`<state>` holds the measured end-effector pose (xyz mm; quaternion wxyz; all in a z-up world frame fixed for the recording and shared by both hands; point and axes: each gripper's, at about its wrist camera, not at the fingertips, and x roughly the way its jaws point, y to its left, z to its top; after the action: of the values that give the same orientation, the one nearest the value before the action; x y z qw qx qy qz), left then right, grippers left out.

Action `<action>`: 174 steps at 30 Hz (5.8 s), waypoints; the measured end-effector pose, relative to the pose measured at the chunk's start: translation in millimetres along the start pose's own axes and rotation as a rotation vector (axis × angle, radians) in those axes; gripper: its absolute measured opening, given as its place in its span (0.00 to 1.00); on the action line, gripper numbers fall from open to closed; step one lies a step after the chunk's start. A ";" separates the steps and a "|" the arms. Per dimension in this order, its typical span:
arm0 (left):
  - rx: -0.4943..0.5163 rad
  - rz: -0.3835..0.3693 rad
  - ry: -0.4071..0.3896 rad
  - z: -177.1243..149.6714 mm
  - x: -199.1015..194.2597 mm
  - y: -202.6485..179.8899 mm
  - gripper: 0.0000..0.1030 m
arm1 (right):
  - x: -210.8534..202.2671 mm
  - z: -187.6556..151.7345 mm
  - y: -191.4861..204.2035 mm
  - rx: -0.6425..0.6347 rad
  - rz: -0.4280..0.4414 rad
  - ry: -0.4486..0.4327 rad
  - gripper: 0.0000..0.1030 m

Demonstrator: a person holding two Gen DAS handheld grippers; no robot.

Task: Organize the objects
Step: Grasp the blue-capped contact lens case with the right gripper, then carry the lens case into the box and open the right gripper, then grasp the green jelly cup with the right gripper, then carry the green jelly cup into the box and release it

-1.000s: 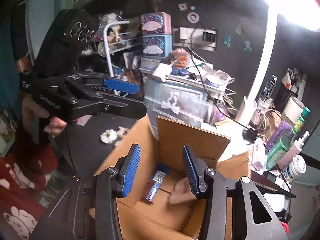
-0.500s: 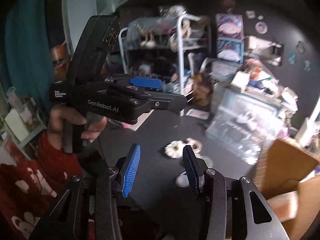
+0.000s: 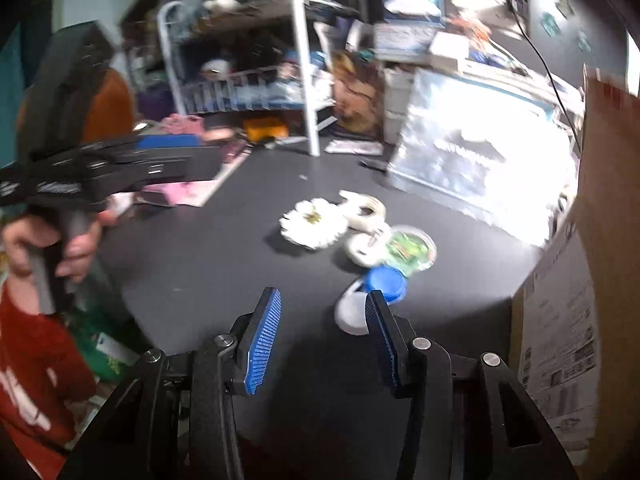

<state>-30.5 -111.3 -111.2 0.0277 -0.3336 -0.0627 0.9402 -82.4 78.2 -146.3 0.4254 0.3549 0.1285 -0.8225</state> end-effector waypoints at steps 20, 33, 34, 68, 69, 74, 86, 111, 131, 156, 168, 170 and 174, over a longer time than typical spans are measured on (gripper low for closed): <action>0.019 -0.081 0.064 0.6 19.9 -16.1 0.96 | 25.5 -7.4 -10.5 -0.035 -0.100 0.053 0.26; 0.047 -0.341 0.107 32.0 13.0 -62.4 0.64 | -49.7 18.0 20.7 -0.151 0.061 -0.111 0.26; 0.050 -0.344 0.094 37.5 8.4 -65.2 0.62 | -58.1 23.8 22.7 -0.170 0.057 -0.131 0.26; 0.122 -0.564 0.180 164.4 72.6 -233.0 0.25 | -183.0 50.0 -141.9 0.008 -0.074 -0.186 0.26; 0.124 -0.559 0.185 164.5 74.2 -234.4 0.25 | -182.2 49.5 -145.0 0.009 -0.075 -0.174 0.26; 0.152 -0.533 0.180 165.3 68.5 -234.3 0.73 | -176.9 51.2 -149.7 0.010 -0.068 -0.125 0.28; 0.143 -0.402 0.077 164.7 25.7 -195.4 0.84 | -177.8 52.7 -133.9 -0.034 -0.092 -0.110 0.35; 0.015 -0.062 -0.087 52.5 -24.9 -26.3 0.97 | -48.2 51.1 24.2 -0.163 0.134 0.021 0.39; -0.044 -0.065 -0.041 10.3 6.9 14.0 0.97 | 63.8 34.5 -39.8 -0.052 -0.245 0.137 0.46; -0.018 -0.276 0.059 22.7 22.7 -24.4 0.91 | 18.0 38.1 -10.4 -0.076 -0.031 0.026 0.41; -0.017 -0.519 0.067 54.9 -8.7 -60.6 0.43 | -68.4 64.1 31.6 -0.255 -0.010 -0.123 0.41; -0.006 -0.540 0.063 63.7 -13.3 -67.1 0.38 | -76.8 68.6 30.5 -0.269 -0.020 -0.131 0.41; 0.028 -0.566 0.054 83.7 -18.8 -88.5 0.32 | -98.2 75.4 20.4 -0.275 -0.049 -0.148 0.41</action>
<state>-67.8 -33.7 -23.0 0.2955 -0.3273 -0.1397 0.8866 -64.1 87.0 -22.4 0.4582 0.2287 0.2167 -0.8311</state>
